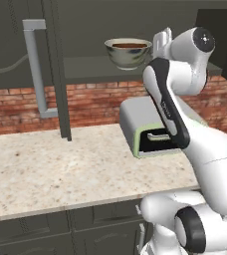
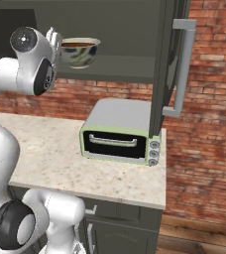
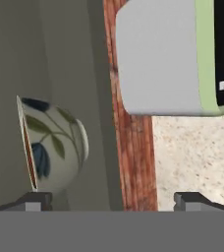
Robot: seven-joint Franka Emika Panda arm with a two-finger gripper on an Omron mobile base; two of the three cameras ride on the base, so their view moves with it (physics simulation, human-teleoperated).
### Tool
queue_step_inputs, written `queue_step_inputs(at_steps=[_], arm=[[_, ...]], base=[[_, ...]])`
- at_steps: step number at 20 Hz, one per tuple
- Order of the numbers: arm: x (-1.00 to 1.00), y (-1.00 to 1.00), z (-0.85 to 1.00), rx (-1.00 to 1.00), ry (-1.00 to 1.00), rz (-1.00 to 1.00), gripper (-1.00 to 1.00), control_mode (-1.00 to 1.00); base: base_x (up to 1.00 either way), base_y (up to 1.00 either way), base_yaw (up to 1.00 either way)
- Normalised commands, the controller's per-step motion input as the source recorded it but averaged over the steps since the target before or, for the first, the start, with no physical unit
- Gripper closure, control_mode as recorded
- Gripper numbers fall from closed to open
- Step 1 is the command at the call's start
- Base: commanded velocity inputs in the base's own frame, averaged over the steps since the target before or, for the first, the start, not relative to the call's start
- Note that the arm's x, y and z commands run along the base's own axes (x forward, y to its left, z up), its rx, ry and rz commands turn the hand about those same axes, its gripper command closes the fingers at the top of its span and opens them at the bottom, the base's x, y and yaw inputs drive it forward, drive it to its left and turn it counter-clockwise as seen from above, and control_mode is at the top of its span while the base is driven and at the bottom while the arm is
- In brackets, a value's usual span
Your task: Pick up the bowls on the counter and stack them on top of one another in the open cabinet. Place the smaller bowl on top of the larger bowl.
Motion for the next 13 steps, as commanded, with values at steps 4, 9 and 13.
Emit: queue_step_inputs(at_steps=[4,9,13], arm=[[-1.00,0.19,-0.92,0.00,-0.07,-0.04,-1.00,-1.00],[-0.88,0.23,-1.00,0.00,0.00,-0.06,-1.00,-1.00],[-0.26,0.09,-0.56,0.05,0.01,-0.02,-1.00,-1.00]], base=[[0.00,0.00,0.00],[0.00,0.00,0.00],[0.00,0.00,0.00]])
